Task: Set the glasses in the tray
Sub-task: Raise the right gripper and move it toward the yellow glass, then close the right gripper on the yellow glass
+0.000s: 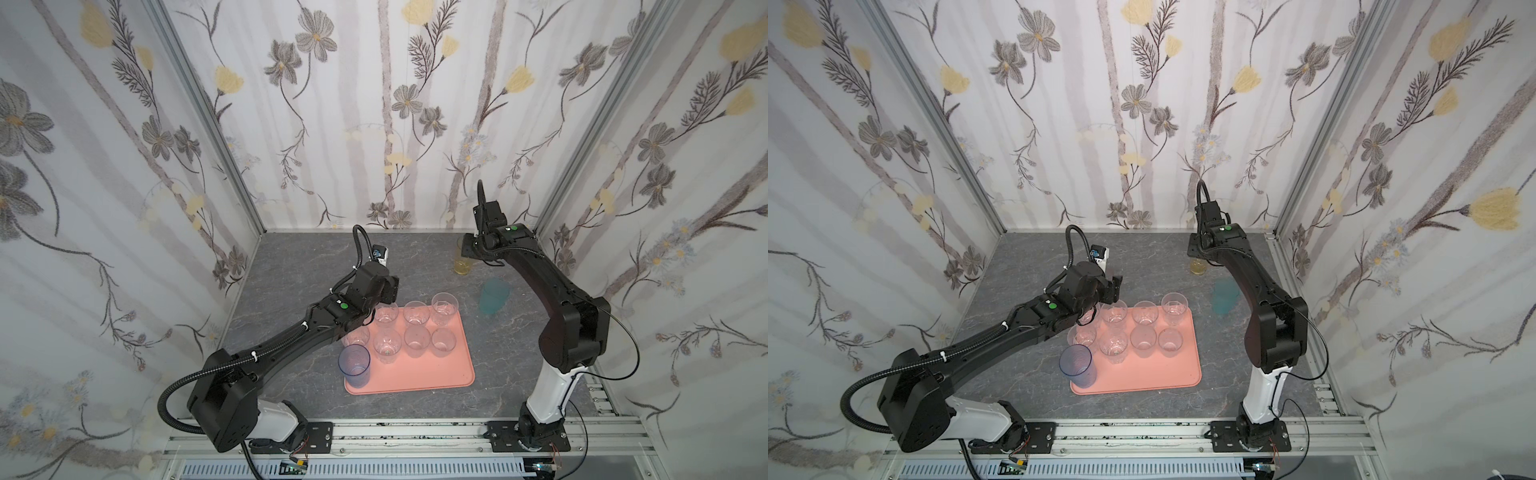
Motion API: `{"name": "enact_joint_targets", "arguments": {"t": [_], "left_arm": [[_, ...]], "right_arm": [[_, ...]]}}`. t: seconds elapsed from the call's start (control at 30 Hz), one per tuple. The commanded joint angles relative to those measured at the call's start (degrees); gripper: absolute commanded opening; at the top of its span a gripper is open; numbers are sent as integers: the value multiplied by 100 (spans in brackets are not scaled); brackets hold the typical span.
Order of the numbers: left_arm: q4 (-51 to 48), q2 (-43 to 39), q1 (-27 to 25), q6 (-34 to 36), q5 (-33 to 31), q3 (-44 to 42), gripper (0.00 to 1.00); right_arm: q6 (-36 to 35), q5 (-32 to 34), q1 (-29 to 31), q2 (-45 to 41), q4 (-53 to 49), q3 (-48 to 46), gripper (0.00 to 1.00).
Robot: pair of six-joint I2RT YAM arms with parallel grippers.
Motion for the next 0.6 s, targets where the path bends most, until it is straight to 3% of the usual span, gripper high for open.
{"name": "enact_joint_targets", "arguments": {"t": [0.0,0.4,0.57], "left_arm": [[473,167,-39,401,145,85,72],[548,211,-52,613,-129,-28,73],[557,181,-43,656,-209,-47,73]], "right_arm": [[129,212,-276,213,336,204,53],[105,-147,-655,1226,306,1010,49],[97,-225,-672,1457,324,1142,42]]}}
